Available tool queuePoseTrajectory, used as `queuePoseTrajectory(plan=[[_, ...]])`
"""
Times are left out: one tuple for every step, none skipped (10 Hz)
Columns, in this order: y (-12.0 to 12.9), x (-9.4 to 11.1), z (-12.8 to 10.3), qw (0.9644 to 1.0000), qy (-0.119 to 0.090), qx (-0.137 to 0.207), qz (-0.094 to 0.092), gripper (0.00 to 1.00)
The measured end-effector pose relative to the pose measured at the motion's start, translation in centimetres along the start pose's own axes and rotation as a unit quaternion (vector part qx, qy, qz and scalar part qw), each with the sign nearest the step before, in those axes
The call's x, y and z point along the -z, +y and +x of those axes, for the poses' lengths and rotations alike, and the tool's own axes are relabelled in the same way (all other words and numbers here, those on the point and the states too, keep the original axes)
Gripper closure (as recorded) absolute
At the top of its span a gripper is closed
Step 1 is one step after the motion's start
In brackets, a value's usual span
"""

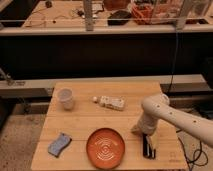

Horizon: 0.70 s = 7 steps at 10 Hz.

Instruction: Place the eraser on the white sponge

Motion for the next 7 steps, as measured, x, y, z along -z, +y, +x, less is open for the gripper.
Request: queuePoseTrajectory(plan=[[0.00, 0.00, 0.04, 1.0000, 0.000, -0.001, 0.000, 0.20], [-0.02, 0.00, 0.06, 1.0000, 0.001, -0.001, -0.001, 0.20], [-0.03, -0.01, 0.11, 1.0000, 0.001, -0.003, -0.001, 0.20], [-0.03, -0.01, 0.16, 1.0000, 0.002, -0.004, -0.001, 0.20], [-0.04, -0.01, 0.20, 1.0000, 0.003, -0.005, -0.001, 0.20], [-0.05, -0.01, 0.25, 1.0000, 0.003, -0.007, -0.001, 0.20], [-0.09, -0.02, 0.26, 1.0000, 0.003, -0.007, -0.001, 0.20]])
